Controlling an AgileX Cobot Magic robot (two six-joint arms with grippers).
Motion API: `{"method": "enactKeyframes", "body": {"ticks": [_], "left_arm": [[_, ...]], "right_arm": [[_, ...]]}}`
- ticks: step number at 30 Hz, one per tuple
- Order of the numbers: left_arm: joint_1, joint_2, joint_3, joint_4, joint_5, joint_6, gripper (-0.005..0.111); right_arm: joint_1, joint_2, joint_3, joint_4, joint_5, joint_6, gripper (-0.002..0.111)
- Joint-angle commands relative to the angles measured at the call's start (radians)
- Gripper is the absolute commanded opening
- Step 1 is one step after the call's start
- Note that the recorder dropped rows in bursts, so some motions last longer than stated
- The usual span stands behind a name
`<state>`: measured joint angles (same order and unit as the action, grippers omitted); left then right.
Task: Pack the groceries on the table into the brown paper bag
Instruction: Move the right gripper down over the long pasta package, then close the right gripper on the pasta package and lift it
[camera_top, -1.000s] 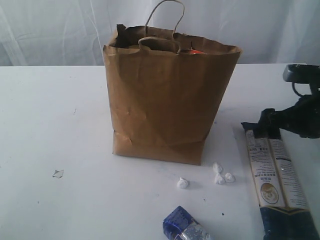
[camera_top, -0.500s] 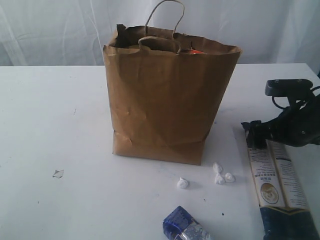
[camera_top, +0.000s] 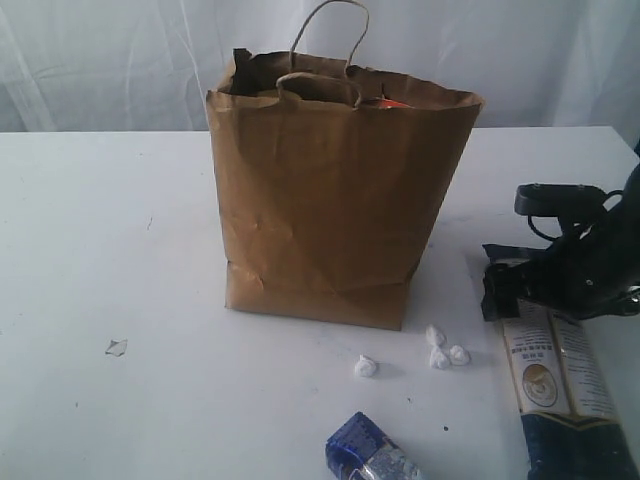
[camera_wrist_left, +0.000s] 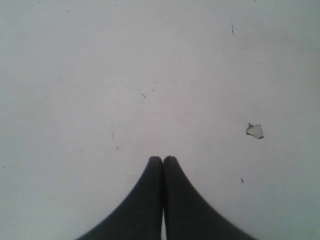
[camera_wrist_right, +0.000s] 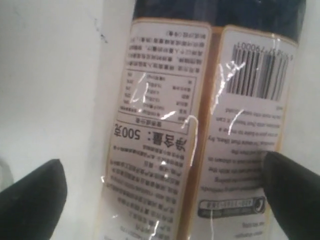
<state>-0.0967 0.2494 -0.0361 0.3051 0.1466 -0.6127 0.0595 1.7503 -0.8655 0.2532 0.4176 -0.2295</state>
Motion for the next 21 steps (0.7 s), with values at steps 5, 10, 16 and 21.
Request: {"method": "enactKeyframes", "body": {"ticks": [5, 10, 16, 21], "left_arm": [[-0.005, -0.005, 0.006, -0.006, -0.026, -0.024, 0.000], [-0.005, -0.005, 0.006, -0.006, -0.026, -0.024, 0.000], [-0.005, -0.005, 0.006, -0.006, -0.026, -0.024, 0.000], [-0.005, -0.005, 0.006, -0.006, -0.026, -0.024, 0.000]], "right_arm": [[0.001, 0.031, -0.005, -0.097, 0.000, 0.116, 0.096], [0.001, 0.037, -0.005, -0.097, 0.008, 0.129, 0.096], [0.001, 0.039, -0.005, -0.097, 0.030, 0.163, 0.065], [0.001, 0.039, -0.005, -0.097, 0.070, 0.158, 0.012]]}}
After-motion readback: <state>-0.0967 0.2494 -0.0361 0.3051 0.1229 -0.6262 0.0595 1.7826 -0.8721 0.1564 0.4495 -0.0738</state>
